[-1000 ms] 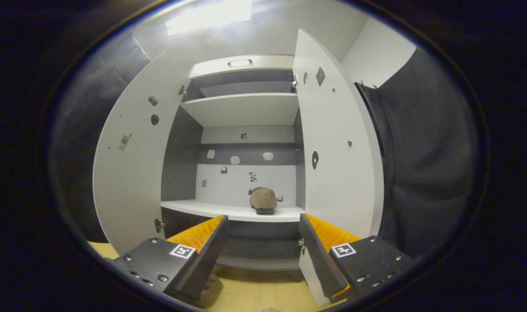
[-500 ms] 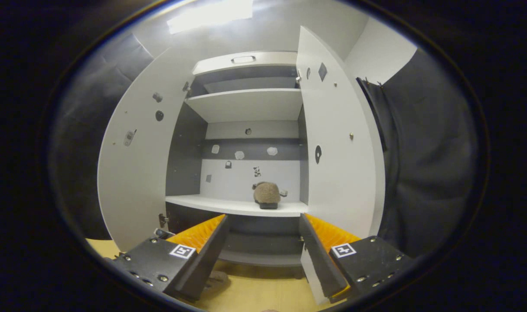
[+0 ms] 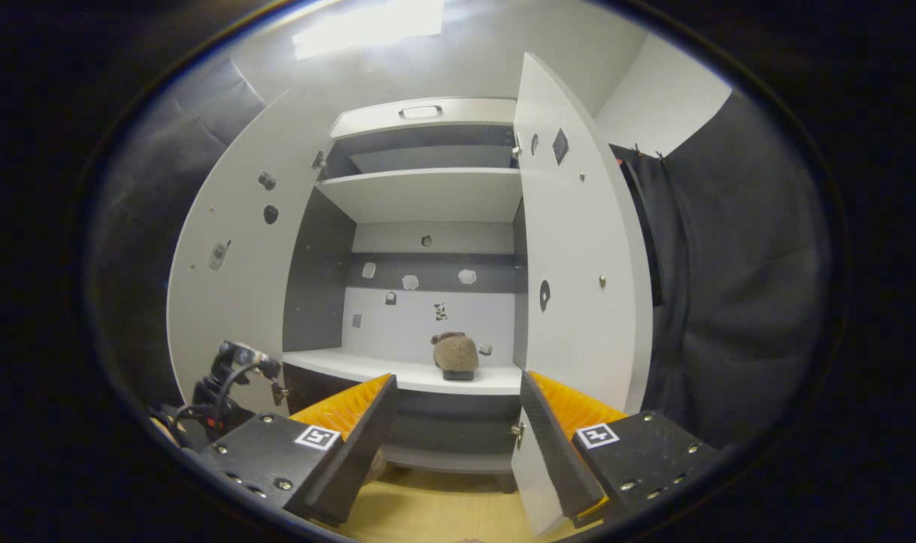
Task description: Grab one shoe with the right hand and put it into the shoe cabinet, grab the other shoe with the left hand and put it into the shoe cabinet; then close the right door with the right hand and the left door with the left hand.
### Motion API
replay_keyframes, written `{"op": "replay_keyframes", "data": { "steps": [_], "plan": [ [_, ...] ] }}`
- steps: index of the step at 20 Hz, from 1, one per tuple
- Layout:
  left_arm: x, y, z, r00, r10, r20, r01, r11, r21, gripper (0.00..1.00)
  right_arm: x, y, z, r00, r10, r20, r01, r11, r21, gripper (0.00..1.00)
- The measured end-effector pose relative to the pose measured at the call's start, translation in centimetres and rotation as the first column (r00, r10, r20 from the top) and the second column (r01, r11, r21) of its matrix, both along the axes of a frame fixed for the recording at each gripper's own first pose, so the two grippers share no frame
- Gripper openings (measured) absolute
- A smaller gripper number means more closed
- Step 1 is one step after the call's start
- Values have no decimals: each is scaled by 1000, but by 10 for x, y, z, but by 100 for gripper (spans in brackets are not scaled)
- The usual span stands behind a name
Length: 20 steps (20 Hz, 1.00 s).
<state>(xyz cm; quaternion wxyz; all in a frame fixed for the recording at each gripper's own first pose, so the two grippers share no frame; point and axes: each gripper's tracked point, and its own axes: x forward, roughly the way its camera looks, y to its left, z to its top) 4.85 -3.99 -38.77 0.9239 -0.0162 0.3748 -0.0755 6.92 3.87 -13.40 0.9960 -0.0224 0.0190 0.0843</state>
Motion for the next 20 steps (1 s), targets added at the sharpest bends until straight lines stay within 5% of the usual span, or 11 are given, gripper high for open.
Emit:
{"op": "replay_keyframes", "data": {
  "steps": [10,20],
  "plan": [
    [64,0,130,979,48,198,-37,998,-59,2,9,-4,42,999,6,47,-6,1000,-9,98],
    [207,-13,192,933,181,310,-143,979,-143,1,18,-10,45,998,41,58,-39,999,-38,98]
  ]
}}
